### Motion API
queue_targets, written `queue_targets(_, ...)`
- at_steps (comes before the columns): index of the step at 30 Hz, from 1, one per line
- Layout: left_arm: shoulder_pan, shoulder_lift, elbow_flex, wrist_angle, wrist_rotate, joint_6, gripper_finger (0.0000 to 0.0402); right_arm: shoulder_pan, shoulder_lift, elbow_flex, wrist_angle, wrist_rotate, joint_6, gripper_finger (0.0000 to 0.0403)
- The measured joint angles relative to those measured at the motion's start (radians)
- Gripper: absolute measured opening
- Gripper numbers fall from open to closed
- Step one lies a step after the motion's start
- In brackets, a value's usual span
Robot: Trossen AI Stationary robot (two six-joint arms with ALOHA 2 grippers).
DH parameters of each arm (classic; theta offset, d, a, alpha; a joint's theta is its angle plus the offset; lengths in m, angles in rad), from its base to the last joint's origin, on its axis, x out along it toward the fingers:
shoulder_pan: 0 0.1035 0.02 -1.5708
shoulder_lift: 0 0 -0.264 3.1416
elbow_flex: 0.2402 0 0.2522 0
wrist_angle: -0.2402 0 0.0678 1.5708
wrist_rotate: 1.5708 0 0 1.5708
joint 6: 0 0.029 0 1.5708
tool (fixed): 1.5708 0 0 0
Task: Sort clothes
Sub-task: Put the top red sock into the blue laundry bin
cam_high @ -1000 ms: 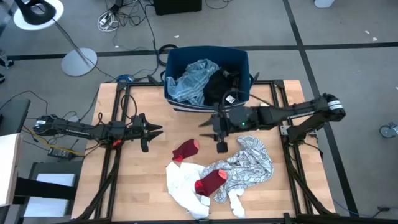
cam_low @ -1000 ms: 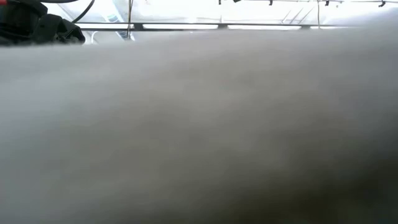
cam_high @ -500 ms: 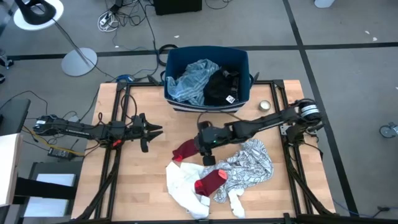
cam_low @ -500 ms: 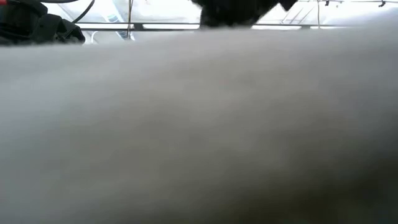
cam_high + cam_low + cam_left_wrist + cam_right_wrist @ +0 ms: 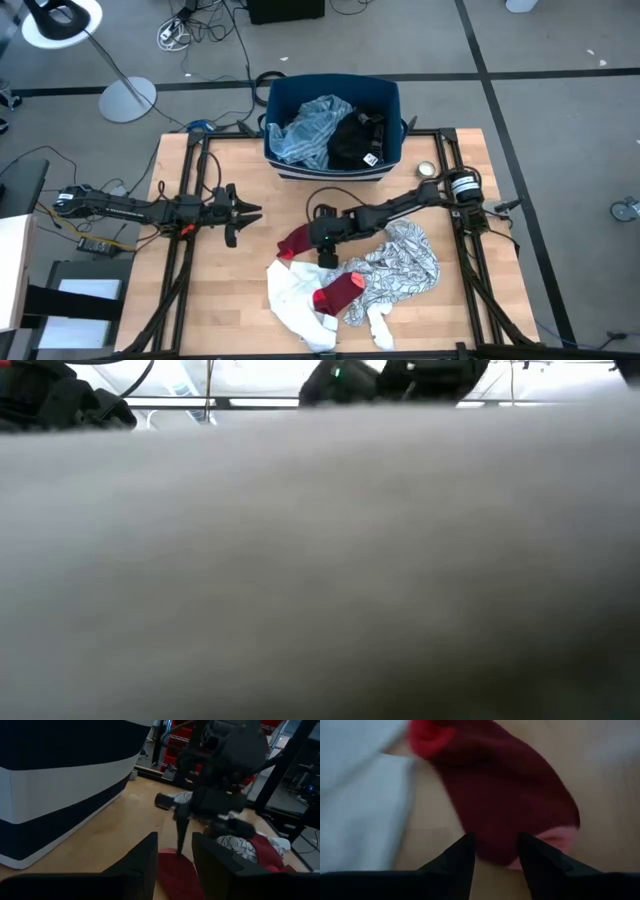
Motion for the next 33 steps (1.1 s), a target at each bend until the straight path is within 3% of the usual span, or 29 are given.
queue_targets(3,0.0,0.0,0.0,-0.001,0.0,0.025,0.0125,-0.006,0.027,0.0,0.003,0.035,0.023,0.0127)
queue_targets(7,0.0,0.0,0.0,-0.001,0.0,0.026,0.0125,-0.006,0.011,0.001,-0.04,0.044,0.038,0.0025)
queue_targets(8,0.0,0.0,0.0,0.0,0.0,0.026,0.0125,-0.002,-0.006,0.0,-0.061,0.045,0.036,0.0015)
queue_targets(14,0.0,0.0,0.0,0.002,-0.021,0.028,0.0125,0.048,-0.188,0.0,-0.092,0.118,0.043,0.0005)
queue_targets(21,0.0,0.0,0.0,0.004,-0.037,0.028,0.0125,0.064,-0.447,0.0,-0.069,0.313,-0.06,0.0003)
queue_targets(28,0.0,0.0,0.0,0.002,-0.037,0.028,0.0125,-0.042,-0.626,0.001,0.083,0.412,-0.264,0.0002)
queue_targets(33,0.0,0.0,0.0,0.002,-0.037,0.028,0.0125,-0.182,-0.667,0.001,0.066,0.491,-0.233,0.0006)
